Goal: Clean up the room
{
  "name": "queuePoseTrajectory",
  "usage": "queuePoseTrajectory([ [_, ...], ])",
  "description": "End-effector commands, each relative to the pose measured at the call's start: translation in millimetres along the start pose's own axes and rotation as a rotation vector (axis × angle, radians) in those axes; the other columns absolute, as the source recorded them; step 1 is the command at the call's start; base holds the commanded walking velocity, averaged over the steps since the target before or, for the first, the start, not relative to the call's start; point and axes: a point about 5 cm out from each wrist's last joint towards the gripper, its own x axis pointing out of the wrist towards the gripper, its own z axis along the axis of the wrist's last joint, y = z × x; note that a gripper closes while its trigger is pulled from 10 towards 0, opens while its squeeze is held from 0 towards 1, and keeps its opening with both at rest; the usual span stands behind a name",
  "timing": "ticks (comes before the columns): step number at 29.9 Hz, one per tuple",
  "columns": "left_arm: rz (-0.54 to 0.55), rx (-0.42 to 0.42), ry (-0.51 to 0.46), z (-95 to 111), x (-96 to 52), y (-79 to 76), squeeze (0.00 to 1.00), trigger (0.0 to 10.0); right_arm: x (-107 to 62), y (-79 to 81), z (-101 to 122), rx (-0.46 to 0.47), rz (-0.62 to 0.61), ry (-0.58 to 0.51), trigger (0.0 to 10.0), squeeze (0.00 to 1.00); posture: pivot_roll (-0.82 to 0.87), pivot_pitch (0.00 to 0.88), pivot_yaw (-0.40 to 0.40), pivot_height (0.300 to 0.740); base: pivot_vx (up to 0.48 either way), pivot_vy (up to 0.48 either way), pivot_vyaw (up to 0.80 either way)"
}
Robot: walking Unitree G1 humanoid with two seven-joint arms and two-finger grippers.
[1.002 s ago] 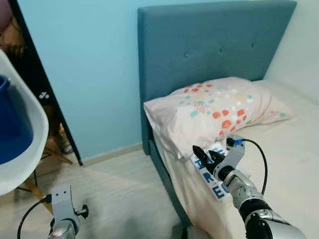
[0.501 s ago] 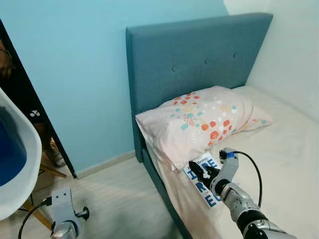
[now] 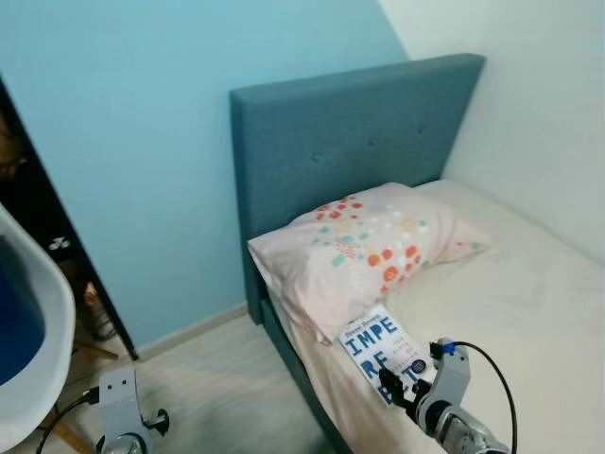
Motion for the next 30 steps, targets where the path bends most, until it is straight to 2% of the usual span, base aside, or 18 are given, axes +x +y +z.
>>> queuePoseTrajectory([
  [1, 0.007, 0.021, 0.048, -13, -2.5, 2.5, 0.0, 10.0, -3.4, -5.0, -13, 0.023, -0.03, 0.046, 10.0, 0.0, -0.07, 0.0, -0.057, 0.735, 0.0, 0.0, 0.0],
  [5, 0.011, 0.047, 0.135, -37, -8.7, 5.4, 0.0, 10.0, -19.2, -24.7, -49, 0.016, -0.148, 0.159, 10.0, 0.0, -0.07, 0.0, -0.056, 0.74, 0.0, 0.0, 0.0],
  [8, 0.01, 0.056, 0.171, -45, -11.0, 5.8, 0.0, 10.0, -24.3, -29.7, -61, -0.011, -0.196, 0.222, 10.0, 0.0, -0.07, 0.0, -0.056, 0.74, -0.096, 0.0, 0.0],
  [13, 0.001, 0.083, 0.211, -55, -14.2, 5.7, 0.0, 10.0, -34.4, -35.6, -83, -0.008, -0.243, 0.307, 10.0, 0.0, -0.07, 0.0, -0.057, 0.74, -0.466, 0.0, -0.7],
  [16, -0.001, 0.086, 0.212, -55, -14.3, 5.7, 0.0, 10.0, -35.5, -36.3, -85, -0.004, -0.25, 0.311, 10.0, 0.0, -0.07, 0.0, -0.057, 0.74, -0.48, 0.0, -0.7],
  [30, -0.057, 0.201, 0.209, -58, -15.8, 4.1, 0.0, 10.0, -37.1, -36.2, -90, 0.007, -0.269, 0.327, 10.0, 0.0, -0.07, 0.0, -0.048, 0.74, 0.0, 0.0, -0.71],
])
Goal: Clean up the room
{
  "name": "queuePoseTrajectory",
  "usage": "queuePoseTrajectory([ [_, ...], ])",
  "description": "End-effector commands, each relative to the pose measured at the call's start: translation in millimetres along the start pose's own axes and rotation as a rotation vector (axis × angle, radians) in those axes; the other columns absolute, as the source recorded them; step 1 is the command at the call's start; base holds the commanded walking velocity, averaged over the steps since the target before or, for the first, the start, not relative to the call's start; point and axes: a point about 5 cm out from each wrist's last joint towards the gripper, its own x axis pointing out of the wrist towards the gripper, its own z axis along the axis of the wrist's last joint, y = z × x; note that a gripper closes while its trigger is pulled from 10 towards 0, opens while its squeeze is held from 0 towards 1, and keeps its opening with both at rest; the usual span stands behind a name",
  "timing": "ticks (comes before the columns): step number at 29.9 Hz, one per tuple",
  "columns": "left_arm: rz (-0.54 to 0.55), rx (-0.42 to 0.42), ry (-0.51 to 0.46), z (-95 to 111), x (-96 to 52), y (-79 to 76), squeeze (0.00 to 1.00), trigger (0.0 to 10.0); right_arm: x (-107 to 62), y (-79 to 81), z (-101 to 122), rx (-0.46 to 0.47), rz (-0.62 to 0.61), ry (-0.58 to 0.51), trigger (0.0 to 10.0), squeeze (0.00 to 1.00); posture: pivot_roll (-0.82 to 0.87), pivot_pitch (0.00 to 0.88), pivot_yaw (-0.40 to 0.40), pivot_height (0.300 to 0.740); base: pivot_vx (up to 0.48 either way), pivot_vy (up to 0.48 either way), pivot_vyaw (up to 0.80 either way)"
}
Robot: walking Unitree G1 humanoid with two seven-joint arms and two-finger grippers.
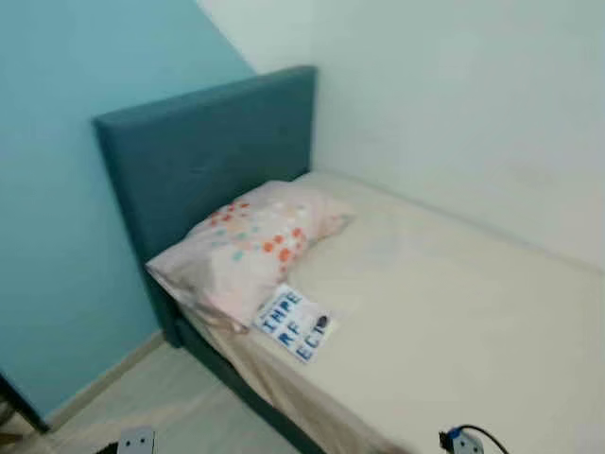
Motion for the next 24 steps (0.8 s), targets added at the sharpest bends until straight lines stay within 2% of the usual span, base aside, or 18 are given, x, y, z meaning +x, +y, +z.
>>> queuePoseTrajectory([
  [1, -0.009, 0.035, -0.029, 9, 1.1, -0.4, 0.0, 10.0, 0.6, 2.1, 3, 0.001, 0.001, -0.003, 10.0, 0.0, -0.07, 0.0, -0.048, 0.74, 0.0, 0.0, -0.72],
  [8, -0.032, 0.071, -0.026, 6, 0.5, -0.9, 0.0, 10.0, 0.0, -1.2, 1, -0.01, -0.023, 0.009, 10.0, 0.0, -0.07, 0.0, -0.052, 0.74, 0.0, 0.0, -0.71],
  [13, -0.061, 0.06, -0.011, 1, -0.2, -2.2, 0.0, 10.0, -0.2, -2.1, 0, -0.018, -0.03, 0.016, 10.0, 0.0, -0.07, 0.0, -0.05, 0.74, 0.0, 0.0, -0.72],
  [20, -0.036, 0.073, 0.004, -2, -0.5, 0.4, 0.0, 10.0, -0.3, -2.7, -1, -0.019, -0.039, 0.019, 10.0, 0.0, -0.08, 0.0, -0.048, 0.74, 0.0, 0.0, -0.72],
  [24, -0.028, 0.037, 0.034, -6, -0.6, 1.0, 0.0, 10.0, -0.7, -4.3, -3, -0.017, -0.048, 0.022, 10.0, 0.0, -0.08, 0.0, -0.047, 0.74, 0.0, 0.0, -0.72],
])
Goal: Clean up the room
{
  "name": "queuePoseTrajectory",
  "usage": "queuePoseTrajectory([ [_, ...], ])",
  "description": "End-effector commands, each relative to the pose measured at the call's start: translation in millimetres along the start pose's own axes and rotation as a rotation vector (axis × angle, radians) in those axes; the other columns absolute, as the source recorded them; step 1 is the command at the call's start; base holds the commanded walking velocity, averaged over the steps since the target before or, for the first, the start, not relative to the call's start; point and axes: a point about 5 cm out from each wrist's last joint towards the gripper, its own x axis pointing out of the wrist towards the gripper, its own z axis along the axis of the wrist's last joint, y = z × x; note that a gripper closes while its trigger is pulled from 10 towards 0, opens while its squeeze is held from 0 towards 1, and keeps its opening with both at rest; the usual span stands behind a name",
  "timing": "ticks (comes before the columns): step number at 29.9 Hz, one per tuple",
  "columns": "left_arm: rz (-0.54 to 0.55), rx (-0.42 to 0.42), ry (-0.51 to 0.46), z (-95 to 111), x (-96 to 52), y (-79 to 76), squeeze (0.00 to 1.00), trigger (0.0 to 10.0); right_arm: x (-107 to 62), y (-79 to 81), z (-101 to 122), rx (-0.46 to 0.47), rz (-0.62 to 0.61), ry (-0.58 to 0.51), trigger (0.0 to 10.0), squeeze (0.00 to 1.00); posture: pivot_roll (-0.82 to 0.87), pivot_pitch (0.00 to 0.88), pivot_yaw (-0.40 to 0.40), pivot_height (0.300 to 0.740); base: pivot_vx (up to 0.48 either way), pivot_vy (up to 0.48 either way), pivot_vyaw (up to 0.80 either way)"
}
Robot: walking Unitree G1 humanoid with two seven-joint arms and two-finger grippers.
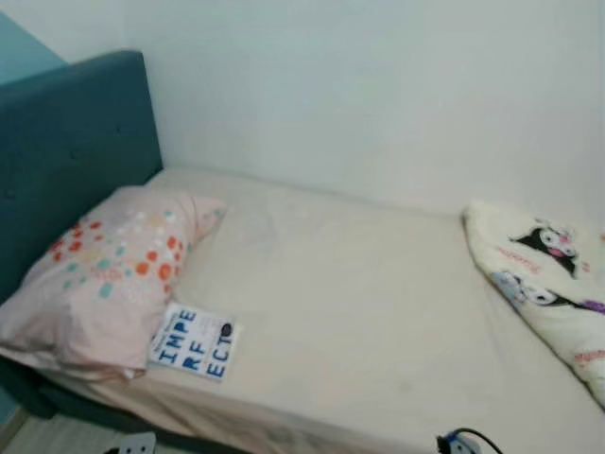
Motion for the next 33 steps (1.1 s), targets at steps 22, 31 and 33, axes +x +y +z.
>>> queuePoseTrajectory([
  [22, -0.051, 0.061, -0.014, 8, 1.4, -11.8, 0.0, 10.0, -2.1, -10.0, -5, 0.06, -0.044, -0.011, 10.0, 0.0, -0.08, 0.0, -0.04, 0.74, -0.146, -0.014, -0.42],
  [31, -0.064, 0.07, -0.006, 5, 1.0, -11.8, 0.0, 10.0, -1.6, -8.3, 1, 0.092, -0.053, -0.055, 10.0, 0.0, -0.08, 0.0, -0.035, 0.74, 0.0, -0.441, 0.0],
  [33, -0.065, 0.071, -0.006, 5, 0.9, -11.3, 0.0, 10.0, -1.5, -8.4, 5, 0.101, -0.057, -0.07, 10.0, 0.0, -0.08, 0.0, -0.033, 0.74, 0.0, -0.48, 0.0],
])
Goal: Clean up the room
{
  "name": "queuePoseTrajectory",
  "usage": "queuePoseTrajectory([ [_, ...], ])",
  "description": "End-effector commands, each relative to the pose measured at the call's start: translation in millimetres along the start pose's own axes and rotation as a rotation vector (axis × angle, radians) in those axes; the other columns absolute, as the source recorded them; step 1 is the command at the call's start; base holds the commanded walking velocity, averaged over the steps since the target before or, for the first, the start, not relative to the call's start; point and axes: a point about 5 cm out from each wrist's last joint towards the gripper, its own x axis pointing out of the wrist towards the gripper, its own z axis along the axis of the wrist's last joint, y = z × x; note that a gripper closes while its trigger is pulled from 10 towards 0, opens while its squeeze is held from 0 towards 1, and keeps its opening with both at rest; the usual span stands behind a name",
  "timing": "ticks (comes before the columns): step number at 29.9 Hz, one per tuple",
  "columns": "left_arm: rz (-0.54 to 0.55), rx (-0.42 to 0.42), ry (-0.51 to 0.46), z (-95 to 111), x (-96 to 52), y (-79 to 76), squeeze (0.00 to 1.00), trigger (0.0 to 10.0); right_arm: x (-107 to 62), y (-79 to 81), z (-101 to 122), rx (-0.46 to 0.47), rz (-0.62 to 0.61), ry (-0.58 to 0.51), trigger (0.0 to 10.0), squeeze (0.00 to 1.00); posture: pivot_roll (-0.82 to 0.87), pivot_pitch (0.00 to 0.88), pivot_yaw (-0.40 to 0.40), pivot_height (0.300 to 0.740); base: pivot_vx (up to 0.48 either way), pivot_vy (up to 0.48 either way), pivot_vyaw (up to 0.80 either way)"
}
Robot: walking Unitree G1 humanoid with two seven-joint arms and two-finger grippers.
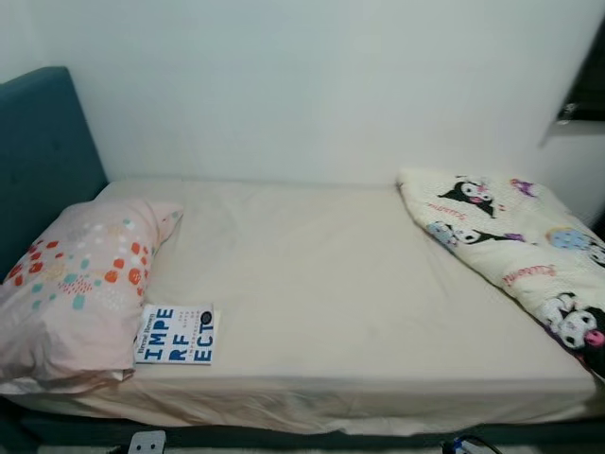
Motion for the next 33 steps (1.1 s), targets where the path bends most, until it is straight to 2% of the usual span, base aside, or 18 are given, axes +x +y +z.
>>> queuePoseTrajectory([
  [1, -0.011, 0.011, -0.006, 3, 0.4, -1.4, 0.0, 10.0, 0.0, -1.9, 10, 0.03, -0.013, -0.047, 10.0, 0.0, -0.08, 0.0, -0.033, 0.74, 0.0, -0.48, 0.0],
  [4, -0.012, 0.015, -0.004, 2, 0.2, 0.3, 0.0, 10.0, -0.1, -2.2, 26, 0.06, -0.018, -0.105, 10.0, 0.0, -0.08, 0.0, -0.031, 0.74, 0.0, -0.48, 0.0],
  [7, -0.012, 0.015, -0.004, 2, 0.2, 0.3, 0.0, 10.0, -0.1, -2.2, 26, 0.06, -0.018, -0.105, 10.0, 0.0, -0.08, 0.0, -0.031, 0.74, 0.0, -0.48, 0.0],
  [10, -0.013, 0.019, -0.004, 2, 0.2, 0.9, 0.0, 10.0, -0.3, -1.3, 38, 0.065, -0.013, -0.142, 10.0, 0.0, -0.08, 0.0, -0.031, 0.74, 0.0, -0.48, 0.0],
  [13, -0.013, 0.019, -0.004, 3, 0.2, 0.9, 0.0, 10.0, -0.3, -1.2, 39, 0.065, -0.013, -0.144, 10.0, 0.0, -0.08, 0.0, -0.031, 0.74, 0.0, -0.48, 0.0],
  [18, -0.016, 0.021, -0.007, 4, 0.5, -0.2, 0.0, 10.0, -0.7, 5.8, 57, 0.067, 0.022, -0.206, 10.0, 0.0, -0.08, 0.0, -0.03, 0.74, 0.0, -0.48, 0.0],
  [24, -0.017, 0.025, -0.004, 3, 0.4, -0.4, 0.0, 10.0, -1.0, 10.1, 64, 0.057, 0.043, -0.235, 10.0, 0.0, -0.08, 0.0, -0.032, 0.74, 0.0, -0.48, 0.0],
  [30, -0.015, 0.039, 0.009, 0, 0.0, 0.7, 0.0, 10.0, -3.8, 15.3, 85, 0.078, 0.081, -0.32, 10.0, 0.0, -0.09, 0.0, -0.031, 0.74, 0.0, -0.48, 0.0],
  [33, -0.015, 0.04, 0.01, 0, 0.0, 0.7, 0.0, 10.0, -4.2, 15.5, 87, 0.08, 0.084, -0.327, 10.0, 0.0, -0.09, 0.0, -0.031, 0.74, 0.0, -0.48, 0.0],
])
